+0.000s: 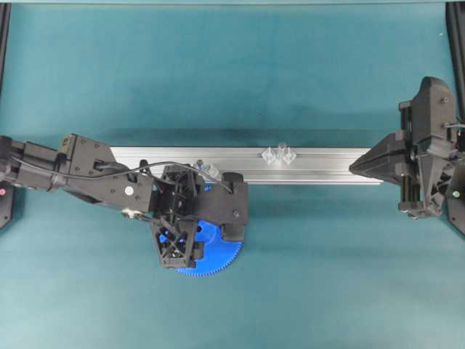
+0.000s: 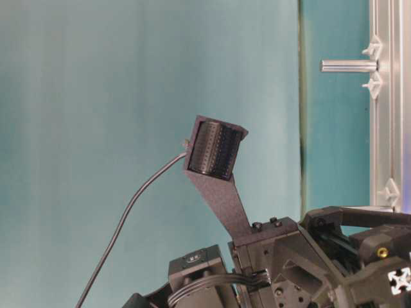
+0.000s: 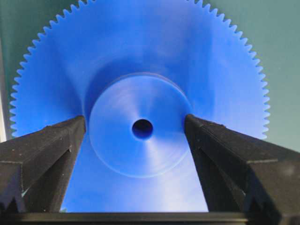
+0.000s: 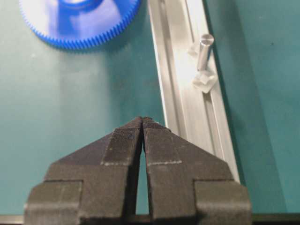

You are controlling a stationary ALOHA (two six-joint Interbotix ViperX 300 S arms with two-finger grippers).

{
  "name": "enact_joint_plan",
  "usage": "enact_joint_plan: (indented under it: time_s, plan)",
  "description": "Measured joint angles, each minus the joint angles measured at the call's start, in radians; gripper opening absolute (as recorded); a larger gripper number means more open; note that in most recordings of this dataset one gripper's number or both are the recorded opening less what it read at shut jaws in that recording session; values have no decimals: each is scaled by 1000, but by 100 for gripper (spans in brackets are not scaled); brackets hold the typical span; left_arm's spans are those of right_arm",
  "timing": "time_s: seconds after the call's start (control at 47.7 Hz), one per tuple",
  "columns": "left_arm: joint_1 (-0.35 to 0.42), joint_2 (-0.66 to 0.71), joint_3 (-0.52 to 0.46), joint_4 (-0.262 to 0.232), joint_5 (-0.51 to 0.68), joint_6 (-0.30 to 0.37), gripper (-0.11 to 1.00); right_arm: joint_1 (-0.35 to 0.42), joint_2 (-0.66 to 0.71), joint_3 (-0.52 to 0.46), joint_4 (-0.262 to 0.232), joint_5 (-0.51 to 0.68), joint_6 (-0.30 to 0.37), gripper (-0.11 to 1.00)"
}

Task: Insert the large gear onto the shaft.
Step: 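Close the left gripper on the hub of the blue gear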

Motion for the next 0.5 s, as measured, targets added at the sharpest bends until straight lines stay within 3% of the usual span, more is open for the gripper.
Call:
enact_joint_plan:
  time_s: [0.503]
  plan:
    - [-18, 11, -15, 0, 20, -9, 90, 2, -2, 8, 2, -9, 0, 10]
